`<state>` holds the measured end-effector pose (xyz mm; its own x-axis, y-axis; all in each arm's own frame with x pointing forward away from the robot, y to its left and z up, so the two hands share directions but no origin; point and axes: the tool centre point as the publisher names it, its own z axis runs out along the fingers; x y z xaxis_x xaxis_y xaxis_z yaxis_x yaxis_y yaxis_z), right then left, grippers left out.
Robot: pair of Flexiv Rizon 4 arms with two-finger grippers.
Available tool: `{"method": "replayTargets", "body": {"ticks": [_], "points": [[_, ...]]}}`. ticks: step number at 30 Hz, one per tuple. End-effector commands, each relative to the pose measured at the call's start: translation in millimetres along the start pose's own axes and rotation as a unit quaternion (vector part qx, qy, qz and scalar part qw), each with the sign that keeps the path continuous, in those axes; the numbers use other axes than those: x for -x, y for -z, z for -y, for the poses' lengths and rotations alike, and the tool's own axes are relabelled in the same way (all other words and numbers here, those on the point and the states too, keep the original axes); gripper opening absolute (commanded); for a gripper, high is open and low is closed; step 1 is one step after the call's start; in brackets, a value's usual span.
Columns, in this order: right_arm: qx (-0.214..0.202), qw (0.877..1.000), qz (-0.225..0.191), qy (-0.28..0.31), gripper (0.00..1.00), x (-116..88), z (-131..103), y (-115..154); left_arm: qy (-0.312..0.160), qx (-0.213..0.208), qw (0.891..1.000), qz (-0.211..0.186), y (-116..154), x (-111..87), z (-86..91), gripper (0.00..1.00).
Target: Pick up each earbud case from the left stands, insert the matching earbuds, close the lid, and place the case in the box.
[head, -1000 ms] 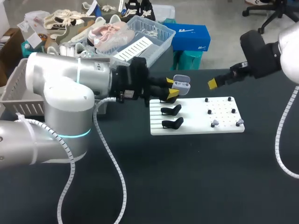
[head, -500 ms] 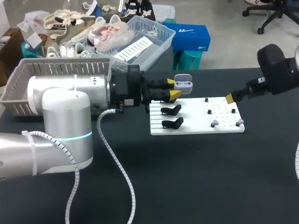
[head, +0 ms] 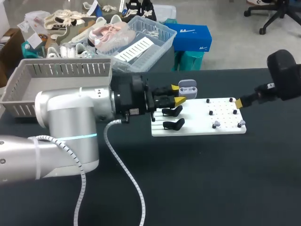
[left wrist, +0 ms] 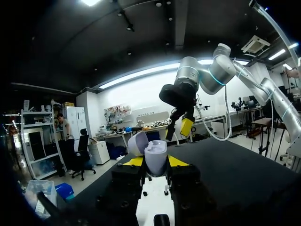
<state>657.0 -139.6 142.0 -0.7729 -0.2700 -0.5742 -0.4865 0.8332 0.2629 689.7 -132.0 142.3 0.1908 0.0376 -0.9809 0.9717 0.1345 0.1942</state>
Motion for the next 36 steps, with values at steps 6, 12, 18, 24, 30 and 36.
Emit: {"method": "replayTargets", "body": {"ticks": [6,12,18,24,30,36], "points": [[-0.018,1.0,-0.01,-0.001,1.0,-13.6,1.5,-4.7,-0.001,0.005,1.0,0.0,-3.1,-1.1,-0.4,0.0],[-0.032,0.999,-0.037,0.0,1.0,-31.5,12.2,-21.6,-0.001,0.005,1.0,0.0,-3.1,-1.1,-0.4,0.0],[-0.065,0.996,-0.058,0.018,1.0,-44.6,24.6,-35.1,-0.001,0.005,1.0,0.0,-3.1,-1.1,-0.4,0.0],[-0.096,0.987,-0.119,0.049,1.0,-47.1,34.7,-44.8,-0.001,0.005,1.0,0.0,-3.1,-1.1,-0.4,0.0],[-0.122,0.976,-0.163,0.071,1.0,-49.9,43.6,-54.7,-0.001,0.005,1.0,0.0,-3.1,-1.1,-0.4,0.0],[-0.141,0.97,-0.181,0.084,0.93,-50.2,47.5,-64.7,-0.001,0.005,1.0,0.0,-3.1,-1.1,-0.4,0.0]]}}
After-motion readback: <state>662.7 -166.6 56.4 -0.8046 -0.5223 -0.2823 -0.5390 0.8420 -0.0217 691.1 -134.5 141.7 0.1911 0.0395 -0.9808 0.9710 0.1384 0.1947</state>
